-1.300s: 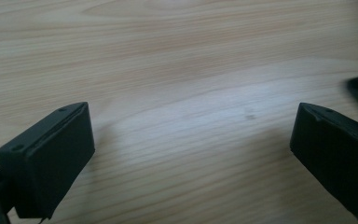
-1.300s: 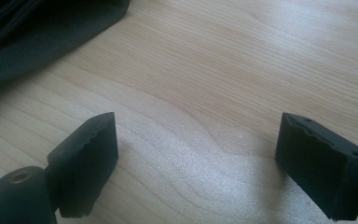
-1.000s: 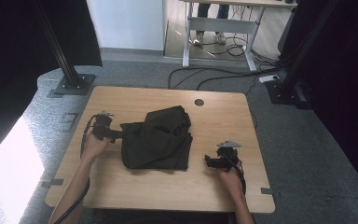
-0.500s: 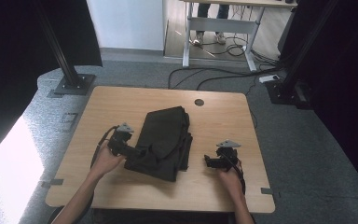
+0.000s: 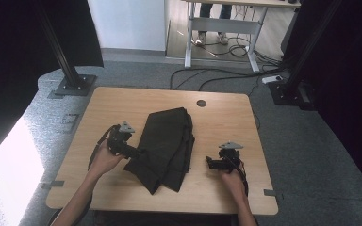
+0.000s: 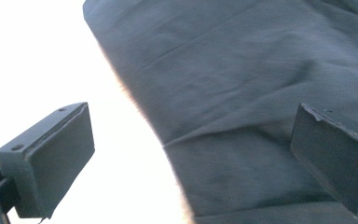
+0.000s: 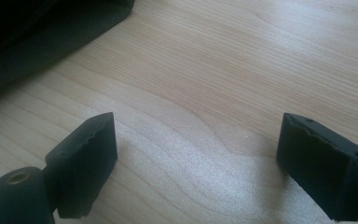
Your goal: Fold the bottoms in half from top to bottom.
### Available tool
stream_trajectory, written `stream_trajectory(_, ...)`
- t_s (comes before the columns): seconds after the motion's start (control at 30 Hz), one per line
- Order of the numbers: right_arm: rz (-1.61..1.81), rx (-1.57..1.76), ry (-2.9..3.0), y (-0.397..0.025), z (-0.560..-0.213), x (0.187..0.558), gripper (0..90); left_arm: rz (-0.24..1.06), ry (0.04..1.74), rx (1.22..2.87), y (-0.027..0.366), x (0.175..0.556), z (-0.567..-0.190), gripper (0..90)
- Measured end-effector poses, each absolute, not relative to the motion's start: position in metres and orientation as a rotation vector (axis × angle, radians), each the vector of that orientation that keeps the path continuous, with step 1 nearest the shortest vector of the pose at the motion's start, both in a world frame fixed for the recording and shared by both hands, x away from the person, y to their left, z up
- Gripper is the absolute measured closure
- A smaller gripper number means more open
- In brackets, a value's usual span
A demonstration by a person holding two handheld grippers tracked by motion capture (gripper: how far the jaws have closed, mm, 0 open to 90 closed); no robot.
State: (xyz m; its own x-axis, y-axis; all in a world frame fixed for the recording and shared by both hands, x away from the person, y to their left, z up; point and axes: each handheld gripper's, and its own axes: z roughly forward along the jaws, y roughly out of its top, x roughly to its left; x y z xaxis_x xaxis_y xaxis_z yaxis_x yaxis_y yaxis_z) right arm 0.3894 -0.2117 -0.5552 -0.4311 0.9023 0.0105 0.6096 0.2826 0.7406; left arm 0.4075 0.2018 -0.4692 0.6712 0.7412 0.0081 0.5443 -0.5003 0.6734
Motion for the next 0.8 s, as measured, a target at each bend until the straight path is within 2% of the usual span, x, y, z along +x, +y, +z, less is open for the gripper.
stream_trajectory(0.23,0.959,1.361,2.144,-0.212,-0.555,0.389,12.2,0.395,1.036,2.282,0.201,0.422,-0.498,0.0)
stream_trajectory(0.5,0.960,1.359,2.145,-0.211,-0.555,0.388,12.2,0.430,0.983,2.286,0.185,0.406,-0.511,2.0)
stream_trajectory(0.63,0.961,1.356,2.147,-0.212,-0.555,0.386,12.2,0.417,0.989,2.214,0.201,0.397,-0.506,0.0)
stream_trajectory(0.8,0.964,1.348,2.157,-0.213,-0.555,0.382,12.2,0.443,1.078,2.164,0.240,0.386,-0.517,0.0)
